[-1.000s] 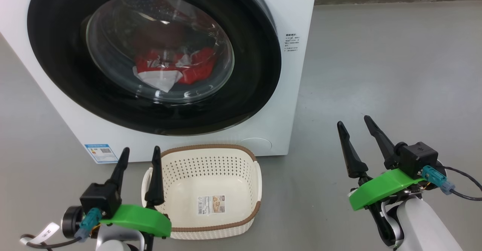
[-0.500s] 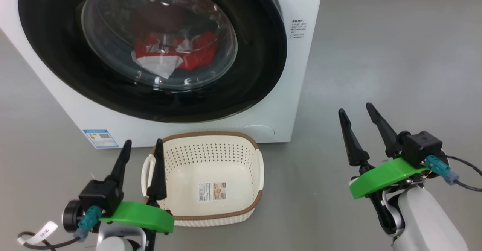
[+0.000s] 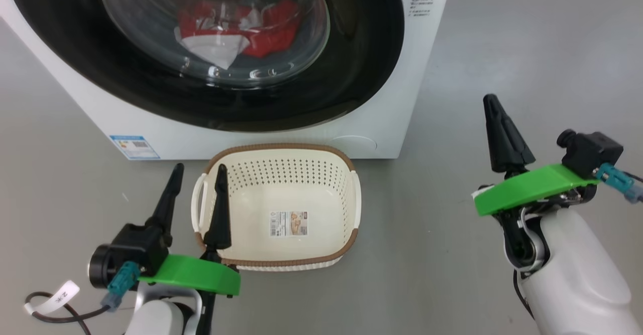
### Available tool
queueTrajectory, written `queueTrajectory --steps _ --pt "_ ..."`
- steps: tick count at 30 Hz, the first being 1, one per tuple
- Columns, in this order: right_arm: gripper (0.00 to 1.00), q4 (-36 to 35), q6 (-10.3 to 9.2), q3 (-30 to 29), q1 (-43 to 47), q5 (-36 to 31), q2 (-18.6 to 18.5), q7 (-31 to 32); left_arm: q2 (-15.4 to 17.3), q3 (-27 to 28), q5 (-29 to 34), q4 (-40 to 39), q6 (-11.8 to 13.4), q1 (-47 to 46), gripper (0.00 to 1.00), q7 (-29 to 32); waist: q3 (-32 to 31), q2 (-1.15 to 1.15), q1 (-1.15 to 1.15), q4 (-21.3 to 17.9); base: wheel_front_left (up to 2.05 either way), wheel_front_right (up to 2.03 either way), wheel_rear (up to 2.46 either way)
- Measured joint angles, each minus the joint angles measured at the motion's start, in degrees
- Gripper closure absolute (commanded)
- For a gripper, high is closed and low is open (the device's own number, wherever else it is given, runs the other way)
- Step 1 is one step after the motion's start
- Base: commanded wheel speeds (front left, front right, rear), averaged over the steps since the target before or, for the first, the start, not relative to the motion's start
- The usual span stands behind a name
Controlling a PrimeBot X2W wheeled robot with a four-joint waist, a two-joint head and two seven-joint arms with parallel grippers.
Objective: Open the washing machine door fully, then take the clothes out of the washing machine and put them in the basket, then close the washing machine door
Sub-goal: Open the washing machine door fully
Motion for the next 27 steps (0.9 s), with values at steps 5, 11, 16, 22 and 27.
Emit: queueTrajectory --steps 5,11,16,22,27 --pt "1.00 2.58 0.00 0.12 -4.37 6.39 -0.11 0.00 0.00 -1.08 -0.10 -0.41 0.09 -0.81 0.00 0.00 2.12 0.00 0.00 0.93 0.00 0.00 0.00" --pt "1.00 4.05 0.00 0.19 -9.66 17.35 -0.18 2.05 0.00 -1.46 -0.53 -0.74 0.41 -2.14 0.00 0.00 4.24 0.00 0.00 2.10 0.00 0.00 0.00" --pt "1.00 4.21 0.00 -0.84 -13.28 22.48 -0.22 5.41 0.00 -1.85 -0.60 -1.20 0.42 -2.25 0.00 -0.01 5.93 0.00 0.00 2.89 0.00 0.00 0.00" --pt "1.00 4.53 0.00 -2.60 -17.07 25.96 -0.86 9.87 0.00 -2.66 -0.78 -2.38 0.42 -3.13 0.00 0.00 8.23 0.00 0.00 3.64 0.00 0.00 0.00" --pt "1.00 5.17 0.00 -4.01 -21.06 29.83 -1.55 14.70 -0.01 -3.09 -0.92 -2.81 0.42 -4.43 0.00 -0.01 10.11 0.00 0.00 4.24 0.00 0.00 0.00"
